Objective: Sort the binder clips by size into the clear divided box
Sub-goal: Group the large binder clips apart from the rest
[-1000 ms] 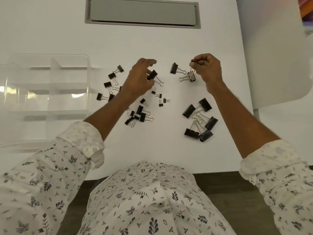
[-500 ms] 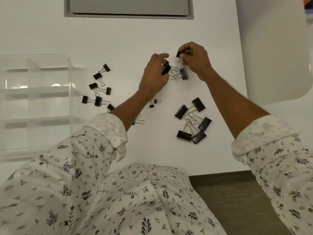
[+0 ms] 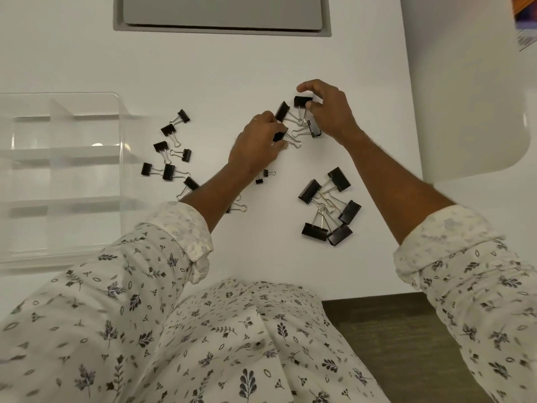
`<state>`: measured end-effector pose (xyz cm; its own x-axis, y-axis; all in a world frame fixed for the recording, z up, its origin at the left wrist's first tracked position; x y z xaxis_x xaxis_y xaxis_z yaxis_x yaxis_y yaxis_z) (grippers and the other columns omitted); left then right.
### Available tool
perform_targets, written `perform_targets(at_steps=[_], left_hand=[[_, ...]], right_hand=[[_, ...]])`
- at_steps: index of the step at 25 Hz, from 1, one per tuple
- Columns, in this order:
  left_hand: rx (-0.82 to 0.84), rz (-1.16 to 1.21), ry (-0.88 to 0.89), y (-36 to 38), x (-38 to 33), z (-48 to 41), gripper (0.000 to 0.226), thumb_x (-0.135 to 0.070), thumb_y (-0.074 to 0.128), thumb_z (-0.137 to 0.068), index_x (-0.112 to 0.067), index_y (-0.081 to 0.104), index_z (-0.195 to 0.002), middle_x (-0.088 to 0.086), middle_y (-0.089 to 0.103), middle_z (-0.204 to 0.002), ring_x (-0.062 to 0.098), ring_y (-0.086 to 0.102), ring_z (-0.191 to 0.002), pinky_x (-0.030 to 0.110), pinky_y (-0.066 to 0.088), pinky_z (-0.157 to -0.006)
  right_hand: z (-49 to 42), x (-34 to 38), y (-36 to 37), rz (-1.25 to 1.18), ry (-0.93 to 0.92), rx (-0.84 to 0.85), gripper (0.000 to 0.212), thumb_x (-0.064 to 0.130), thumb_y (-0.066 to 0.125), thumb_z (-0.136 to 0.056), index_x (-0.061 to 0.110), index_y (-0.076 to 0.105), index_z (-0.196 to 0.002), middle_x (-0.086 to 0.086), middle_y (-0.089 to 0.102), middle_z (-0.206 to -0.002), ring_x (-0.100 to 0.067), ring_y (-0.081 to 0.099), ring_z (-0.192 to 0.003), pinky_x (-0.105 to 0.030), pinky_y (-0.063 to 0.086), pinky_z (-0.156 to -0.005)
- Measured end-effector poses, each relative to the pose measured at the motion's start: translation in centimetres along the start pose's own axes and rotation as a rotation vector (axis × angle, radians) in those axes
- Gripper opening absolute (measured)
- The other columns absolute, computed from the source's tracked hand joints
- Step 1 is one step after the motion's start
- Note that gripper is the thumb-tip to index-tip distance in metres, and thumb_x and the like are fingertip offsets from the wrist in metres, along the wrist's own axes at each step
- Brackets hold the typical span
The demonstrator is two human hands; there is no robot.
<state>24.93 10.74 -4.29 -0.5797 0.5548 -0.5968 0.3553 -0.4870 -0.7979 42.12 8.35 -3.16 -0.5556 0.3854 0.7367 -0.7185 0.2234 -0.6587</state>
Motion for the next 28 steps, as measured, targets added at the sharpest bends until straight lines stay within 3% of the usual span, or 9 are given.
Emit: perform_targets(at_steps=[4, 7, 11, 13, 16, 19, 23, 26, 28], left_hand=[[0.01, -0.068, -0.01, -0.5, -0.5, 0.2, 0.049, -0.041, 0.076, -0.086, -0.012, 0.068, -0.125, 0.008, 0.063, -0.115, 0.027, 0.055, -0.116, 0.04, 0.05, -0.081], [-0.001, -0.093, 0.045, -0.6, -0.8, 0.5, 0.055, -0.043, 0.078, -0.082, -0.011, 0.065, -0.125, 0.007, 0.057, -0.124, 0.026, 0.053, -0.118, 0.04, 0.052, -0.079], [-0.001, -0.1, 0.179, 0.4, -1.0, 1.4, 0.048, -0.027, 0.069, -0.089, -0.009, 0.06, -0.133, 0.01, 0.051, -0.146, 0.032, 0.05, -0.131, 0.046, 0.051, -0.097], [-0.003, -0.084, 0.161, 0.7, -0.9, 1.3, 0.038, -0.018, 0.064, -0.092, -0.007, 0.065, -0.129, 0.012, 0.057, -0.141, 0.032, 0.051, -0.13, 0.048, 0.052, -0.099], [-0.016, -0.003, 0.146, 0.6, -0.9, 1.5, 0.033, -0.021, 0.066, -0.091, -0.008, 0.068, -0.121, 0.011, 0.063, -0.128, 0.03, 0.054, -0.123, 0.044, 0.053, -0.094], [-0.144, 0.166, 0.092, -0.2, -0.2, 1.8, 0.029, -0.027, 0.072, -0.087, -0.011, 0.07, -0.111, 0.007, 0.065, -0.114, 0.025, 0.057, -0.112, 0.035, 0.051, -0.089], [-0.203, 0.245, -0.056, 0.0, 0.9, 1.5, 0.037, -0.032, 0.079, -0.083, -0.013, 0.069, -0.113, 0.005, 0.063, -0.115, 0.021, 0.056, -0.111, 0.025, 0.043, -0.087], [-0.181, 0.281, -0.043, 0.1, 0.6, 2.1, 0.043, -0.035, 0.077, -0.085, -0.015, 0.065, -0.121, 0.001, 0.063, -0.121, 0.02, 0.06, -0.11, 0.033, 0.05, -0.093], [-0.251, 0.345, -0.024, -1.2, 0.9, 3.4, 0.032, -0.029, 0.069, -0.093, -0.014, 0.065, -0.121, 0.0, 0.065, -0.121, 0.018, 0.064, -0.104, 0.038, 0.054, -0.093]], right_hand=[[2.3, 0.2, -0.8, -0.033, -0.009, -0.033, 0.046, -0.009, 0.047, -0.089, 0.012, 0.068, -0.124, 0.005, 0.068, -0.129, -0.006, 0.056, -0.125, 0.004, 0.035, -0.089], [4.0, -0.2, -1.0, 0.009, -0.03, -0.046, 0.045, -0.008, 0.047, -0.09, 0.012, 0.067, -0.124, 0.005, 0.068, -0.128, -0.008, 0.055, -0.123, 0.005, 0.035, -0.087], [5.4, -1.3, -1.2, 0.111, -0.031, -0.055, 0.042, -0.01, 0.047, -0.092, 0.01, 0.067, -0.122, -0.001, 0.067, -0.13, -0.016, 0.057, -0.125, -0.006, 0.038, -0.102], [5.8, -1.6, -0.9, 0.171, -0.041, -0.041, 0.042, -0.012, 0.047, -0.09, 0.007, 0.068, -0.122, -0.007, 0.067, -0.129, -0.023, 0.059, -0.124, -0.02, 0.041, -0.107], [6.3, -1.7, -0.5, 0.21, -0.046, -0.034, 0.042, -0.012, 0.048, -0.089, 0.006, 0.069, -0.121, -0.009, 0.068, -0.127, -0.024, 0.06, -0.122, -0.017, 0.037, -0.104], [6.6, -1.8, -0.9, 0.183, -0.026, -0.06, 0.042, -0.011, 0.048, -0.089, 0.008, 0.069, -0.12, -0.007, 0.068, -0.126, -0.021, 0.059, -0.123, -0.016, 0.036, -0.104], [7.2, -1.1, -0.9, 0.162, -0.052, -0.065, 0.042, -0.011, 0.047, -0.088, 0.007, 0.068, -0.12, -0.008, 0.067, -0.127, -0.023, 0.058, -0.125, -0.021, 0.038, -0.107], [8.0, -0.3, -1.1, 0.152, -0.08, -0.089, 0.04, -0.012, 0.048, -0.089, 0.005, 0.068, -0.12, -0.008, 0.068, -0.127, -0.022, 0.058, -0.124, -0.02, 0.039, -0.108], [8.6, 0.4, -0.8, 0.14, -0.119, -0.106, 0.038, -0.011, 0.049, -0.09, 0.005, 0.068, -0.119, -0.007, 0.068, -0.125, -0.019, 0.06, -0.119, -0.019, 0.042, -0.104]])
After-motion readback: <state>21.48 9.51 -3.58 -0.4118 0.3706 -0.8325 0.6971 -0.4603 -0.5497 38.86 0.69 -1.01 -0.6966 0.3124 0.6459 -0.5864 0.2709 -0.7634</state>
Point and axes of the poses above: each hand's wrist, its own z-axis away from the middle knuckle, its own y-axis out of the palm, x = y × z, the point moved 9 cm from there along -z, towards the middle knuckle
